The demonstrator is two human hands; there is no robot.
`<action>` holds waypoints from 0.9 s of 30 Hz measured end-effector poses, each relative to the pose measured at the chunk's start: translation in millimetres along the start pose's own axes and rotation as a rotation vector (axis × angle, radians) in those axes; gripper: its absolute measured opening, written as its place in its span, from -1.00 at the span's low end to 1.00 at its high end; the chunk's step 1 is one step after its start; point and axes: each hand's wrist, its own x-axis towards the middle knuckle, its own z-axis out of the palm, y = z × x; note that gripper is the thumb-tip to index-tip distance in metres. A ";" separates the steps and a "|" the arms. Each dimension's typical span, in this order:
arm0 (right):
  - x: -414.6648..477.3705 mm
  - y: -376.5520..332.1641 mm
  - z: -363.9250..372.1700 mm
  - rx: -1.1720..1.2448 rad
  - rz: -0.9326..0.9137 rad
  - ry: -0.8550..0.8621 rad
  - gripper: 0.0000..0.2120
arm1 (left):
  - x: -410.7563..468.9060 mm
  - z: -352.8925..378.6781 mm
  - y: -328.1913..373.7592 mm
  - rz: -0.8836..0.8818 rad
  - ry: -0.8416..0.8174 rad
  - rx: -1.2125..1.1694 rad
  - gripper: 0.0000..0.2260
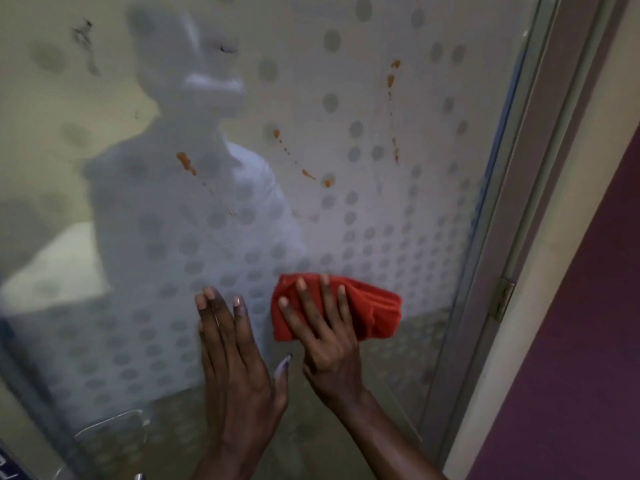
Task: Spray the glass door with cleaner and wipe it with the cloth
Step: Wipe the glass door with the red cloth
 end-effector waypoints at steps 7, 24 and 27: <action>31.1 53.9 -25.9 0.136 0.526 0.388 -0.12 | 2.0 10.2 -1.0 0.023 0.029 0.058 -0.03; 45.8 105.8 -43.1 0.114 0.511 0.425 -0.26 | 9.2 39.4 49.8 0.057 -0.002 0.037 -0.05; 7.2 98.0 -43.4 -0.018 0.094 0.107 -0.27 | 11.0 45.4 56.5 0.056 -0.004 0.033 -0.04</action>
